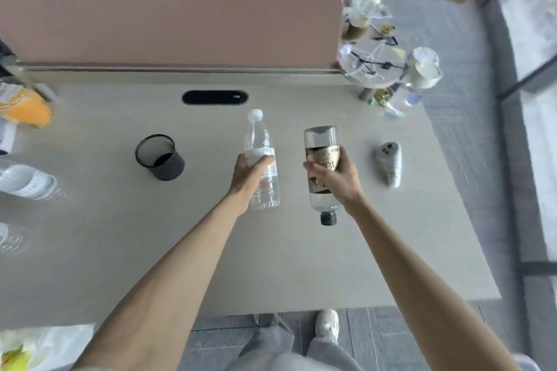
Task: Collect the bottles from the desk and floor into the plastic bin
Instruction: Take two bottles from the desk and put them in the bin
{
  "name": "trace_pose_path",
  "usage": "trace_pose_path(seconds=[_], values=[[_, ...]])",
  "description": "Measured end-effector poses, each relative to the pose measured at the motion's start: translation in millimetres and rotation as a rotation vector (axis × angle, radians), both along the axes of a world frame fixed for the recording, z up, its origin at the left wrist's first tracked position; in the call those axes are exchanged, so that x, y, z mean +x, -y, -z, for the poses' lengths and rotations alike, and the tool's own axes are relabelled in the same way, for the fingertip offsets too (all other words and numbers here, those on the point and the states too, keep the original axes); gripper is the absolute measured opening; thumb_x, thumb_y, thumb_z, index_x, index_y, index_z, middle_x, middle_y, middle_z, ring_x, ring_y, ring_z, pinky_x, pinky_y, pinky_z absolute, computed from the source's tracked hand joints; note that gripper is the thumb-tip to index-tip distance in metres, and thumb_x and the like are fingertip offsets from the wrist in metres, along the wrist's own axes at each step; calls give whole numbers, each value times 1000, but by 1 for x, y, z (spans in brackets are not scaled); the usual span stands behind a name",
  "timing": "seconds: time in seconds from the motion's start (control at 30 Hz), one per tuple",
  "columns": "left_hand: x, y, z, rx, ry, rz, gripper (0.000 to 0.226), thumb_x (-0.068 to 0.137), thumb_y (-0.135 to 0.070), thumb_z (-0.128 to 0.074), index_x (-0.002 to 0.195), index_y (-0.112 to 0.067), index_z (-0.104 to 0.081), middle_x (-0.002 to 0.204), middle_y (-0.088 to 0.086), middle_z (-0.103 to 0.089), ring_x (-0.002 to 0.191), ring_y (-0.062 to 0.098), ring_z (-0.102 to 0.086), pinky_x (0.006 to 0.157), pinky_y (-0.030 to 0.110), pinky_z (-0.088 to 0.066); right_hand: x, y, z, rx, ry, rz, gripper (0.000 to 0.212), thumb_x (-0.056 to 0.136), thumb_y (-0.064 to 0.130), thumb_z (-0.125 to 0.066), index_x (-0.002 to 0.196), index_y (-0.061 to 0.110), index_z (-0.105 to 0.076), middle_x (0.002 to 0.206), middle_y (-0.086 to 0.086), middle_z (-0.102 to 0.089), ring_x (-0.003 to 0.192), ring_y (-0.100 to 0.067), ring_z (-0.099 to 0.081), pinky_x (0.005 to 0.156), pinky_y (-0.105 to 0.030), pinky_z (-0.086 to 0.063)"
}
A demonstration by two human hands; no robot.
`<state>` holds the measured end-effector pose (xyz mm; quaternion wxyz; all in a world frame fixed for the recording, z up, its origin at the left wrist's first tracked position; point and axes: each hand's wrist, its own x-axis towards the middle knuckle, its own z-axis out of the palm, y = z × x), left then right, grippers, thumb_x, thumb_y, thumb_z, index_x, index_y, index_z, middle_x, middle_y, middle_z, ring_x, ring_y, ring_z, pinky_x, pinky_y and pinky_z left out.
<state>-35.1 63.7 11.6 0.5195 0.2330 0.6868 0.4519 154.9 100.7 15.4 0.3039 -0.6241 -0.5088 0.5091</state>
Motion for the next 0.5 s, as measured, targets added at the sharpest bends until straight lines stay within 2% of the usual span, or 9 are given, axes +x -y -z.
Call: trace_pose_path(seconds=[0.2,0.33,0.5], values=[[109,0,-2,32,42,276,41,84,-33,-68,116,-16,-48,99,-6,-54,88,6,-57,64,26,-50,99,49,-18,38,-114,238,43,74,25,-82,110,18,-59,90,2,-72,78,-12,-69,71,-32,-59],[206,22,-6,36,60,483,41,85,-30,-68,117,-15,-47,99,-5,-54,88,7,-57,63,24,-49,197,100,-27,63,-95,447,49,67,37,-82,107,21,-60,95,-3,-73,83,-17,-71,75,-36,-60],[337,76,-9,49,60,724,42,85,-28,-69,118,-15,-45,101,-4,-51,90,8,-56,64,26,-51,318,195,-30,121,-126,692,43,75,28,-83,108,20,-57,90,1,-69,76,-10,-67,66,-27,-55]])
